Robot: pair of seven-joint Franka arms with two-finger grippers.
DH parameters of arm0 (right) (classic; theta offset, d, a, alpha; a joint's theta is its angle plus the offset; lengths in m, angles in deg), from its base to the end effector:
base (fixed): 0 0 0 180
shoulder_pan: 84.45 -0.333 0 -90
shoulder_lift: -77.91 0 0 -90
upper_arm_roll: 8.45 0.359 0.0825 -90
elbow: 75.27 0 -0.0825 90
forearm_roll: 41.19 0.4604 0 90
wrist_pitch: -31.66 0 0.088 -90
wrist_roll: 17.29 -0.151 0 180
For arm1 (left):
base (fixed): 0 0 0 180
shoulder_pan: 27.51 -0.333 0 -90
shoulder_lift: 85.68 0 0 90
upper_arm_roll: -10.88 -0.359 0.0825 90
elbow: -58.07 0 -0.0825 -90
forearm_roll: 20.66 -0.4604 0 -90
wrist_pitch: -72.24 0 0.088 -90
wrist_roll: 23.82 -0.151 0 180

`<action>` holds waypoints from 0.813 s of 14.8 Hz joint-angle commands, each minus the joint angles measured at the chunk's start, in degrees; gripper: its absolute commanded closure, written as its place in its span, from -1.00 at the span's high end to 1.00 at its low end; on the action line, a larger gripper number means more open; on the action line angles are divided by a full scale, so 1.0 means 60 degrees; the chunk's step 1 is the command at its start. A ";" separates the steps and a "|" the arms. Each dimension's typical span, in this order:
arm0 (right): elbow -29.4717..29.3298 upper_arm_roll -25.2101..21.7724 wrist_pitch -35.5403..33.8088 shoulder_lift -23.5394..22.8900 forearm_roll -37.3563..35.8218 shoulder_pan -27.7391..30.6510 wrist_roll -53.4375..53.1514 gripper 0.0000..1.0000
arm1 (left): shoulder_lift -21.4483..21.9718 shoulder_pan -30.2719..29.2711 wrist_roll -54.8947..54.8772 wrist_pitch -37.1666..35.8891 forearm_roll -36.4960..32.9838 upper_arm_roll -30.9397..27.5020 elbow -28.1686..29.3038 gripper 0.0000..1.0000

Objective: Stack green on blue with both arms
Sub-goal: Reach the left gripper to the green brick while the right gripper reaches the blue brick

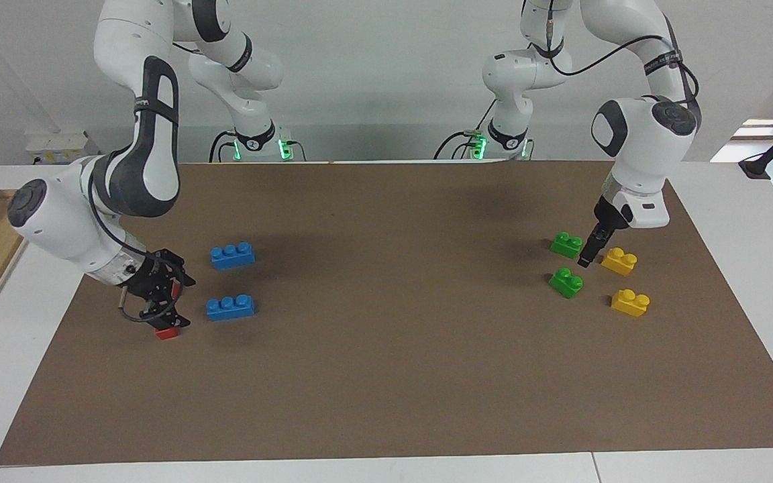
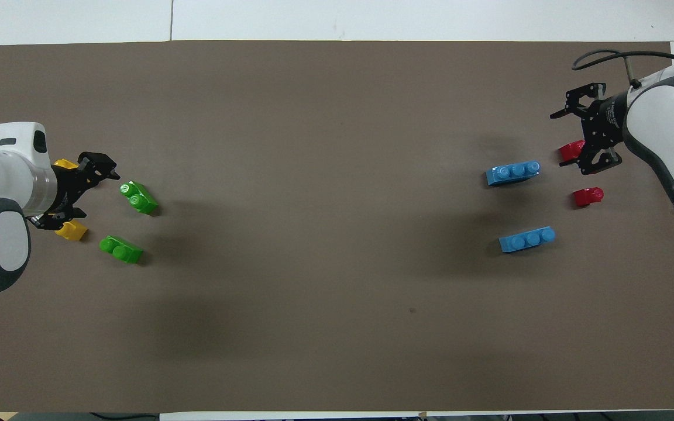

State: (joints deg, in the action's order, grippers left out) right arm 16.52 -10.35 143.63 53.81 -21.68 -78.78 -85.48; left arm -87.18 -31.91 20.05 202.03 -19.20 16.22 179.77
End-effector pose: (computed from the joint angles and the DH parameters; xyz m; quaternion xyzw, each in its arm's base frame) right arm 0.7506 -0.0613 0.3487 -0.7369 0.6588 0.1036 0.1111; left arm 0.6269 -0.0117 0.3668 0.9262 0.3724 0.0488 0.0325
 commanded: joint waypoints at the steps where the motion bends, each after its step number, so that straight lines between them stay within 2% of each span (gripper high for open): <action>1: -0.0153 0.0154 -0.0116 -0.0289 0.0395 0.0139 0.0405 1.00 | -0.0582 -0.0013 0.0158 0.0398 0.0137 0.0047 -0.0170 1.00; 4: 0.0155 0.0154 -0.0028 -0.0304 0.0762 0.0241 0.1459 1.00 | -0.0950 -0.0057 0.0144 0.0866 0.0137 0.0047 -0.0171 1.00; 12: 0.0200 0.0154 0.0001 -0.0670 0.1654 0.0315 0.2151 1.00 | -0.1873 0.0031 0.0918 0.1672 0.0137 0.0047 -0.0288 1.00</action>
State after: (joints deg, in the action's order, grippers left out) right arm 17.42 -9.96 143.56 50.49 -14.40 -77.65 -74.74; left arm -96.61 -31.85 23.30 210.80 -19.19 16.47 179.45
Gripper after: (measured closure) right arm 0.000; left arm 0.000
